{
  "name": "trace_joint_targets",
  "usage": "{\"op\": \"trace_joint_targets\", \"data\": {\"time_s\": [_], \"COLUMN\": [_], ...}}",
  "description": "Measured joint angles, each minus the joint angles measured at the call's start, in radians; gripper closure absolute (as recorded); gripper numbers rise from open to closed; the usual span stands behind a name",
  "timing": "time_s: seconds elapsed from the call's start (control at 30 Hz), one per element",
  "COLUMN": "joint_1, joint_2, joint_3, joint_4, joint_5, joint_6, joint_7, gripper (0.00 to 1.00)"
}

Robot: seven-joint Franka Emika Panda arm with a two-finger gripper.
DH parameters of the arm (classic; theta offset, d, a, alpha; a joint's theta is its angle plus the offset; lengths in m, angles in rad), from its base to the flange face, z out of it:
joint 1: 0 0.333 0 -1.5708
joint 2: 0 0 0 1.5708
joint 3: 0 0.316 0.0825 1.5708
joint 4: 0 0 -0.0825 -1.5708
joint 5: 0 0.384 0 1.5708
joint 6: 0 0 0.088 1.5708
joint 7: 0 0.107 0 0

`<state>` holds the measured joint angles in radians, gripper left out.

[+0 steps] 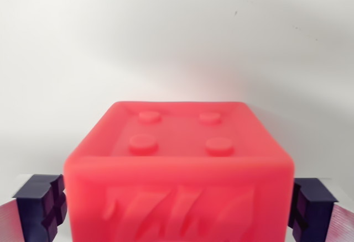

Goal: Destack cube

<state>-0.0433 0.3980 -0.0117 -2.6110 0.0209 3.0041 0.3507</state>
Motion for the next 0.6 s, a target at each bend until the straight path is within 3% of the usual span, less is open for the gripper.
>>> {"op": "trace_joint_targets", "data": {"time_s": [0.6], "joint_1": [0.000], "joint_2": [-0.014], "joint_3": [0.000], "joint_4": [-0.004], "joint_5": [0.000], "joint_6": [-0.009], "joint_7": [0.000], "gripper": [0.00]}}
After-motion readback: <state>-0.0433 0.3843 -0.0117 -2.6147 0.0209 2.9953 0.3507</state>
